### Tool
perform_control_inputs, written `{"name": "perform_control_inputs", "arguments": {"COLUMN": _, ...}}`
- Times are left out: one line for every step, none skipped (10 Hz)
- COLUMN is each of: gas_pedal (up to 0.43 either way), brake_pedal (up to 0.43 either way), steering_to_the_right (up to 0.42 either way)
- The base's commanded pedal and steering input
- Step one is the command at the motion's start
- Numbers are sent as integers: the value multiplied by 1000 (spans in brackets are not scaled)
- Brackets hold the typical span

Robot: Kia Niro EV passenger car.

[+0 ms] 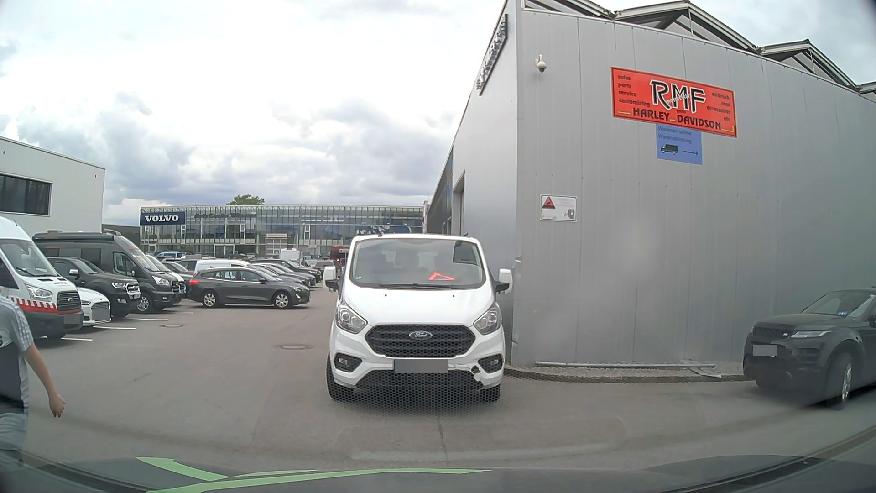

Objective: Follow the waypoints while adhering to traffic rules and regulations

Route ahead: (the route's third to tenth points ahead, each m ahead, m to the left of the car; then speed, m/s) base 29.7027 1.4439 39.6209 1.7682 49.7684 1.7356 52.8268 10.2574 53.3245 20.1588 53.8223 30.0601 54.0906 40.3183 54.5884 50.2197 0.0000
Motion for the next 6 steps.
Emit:
{"name": "perform_control_inputs", "arguments": {"gas_pedal": 0, "brake_pedal": 524, "steering_to_the_right": -3}}
{"name": "perform_control_inputs", "arguments": {"gas_pedal": 0, "brake_pedal": 524, "steering_to_the_right": -3}}
{"name": "perform_control_inputs", "arguments": {"gas_pedal": 0, "brake_pedal": 524, "steering_to_the_right": -3}}
{"name": "perform_control_inputs", "arguments": {"gas_pedal": 0, "brake_pedal": 524, "steering_to_the_right": -3}}
{"name": "perform_control_inputs", "arguments": {"gas_pedal": 0, "brake_pedal": 524, "steering_to_the_right": -3}}
{"name": "perform_control_inputs", "arguments": {"gas_pedal": 0, "brake_pedal": 524, "steering_to_the_right": -3}}
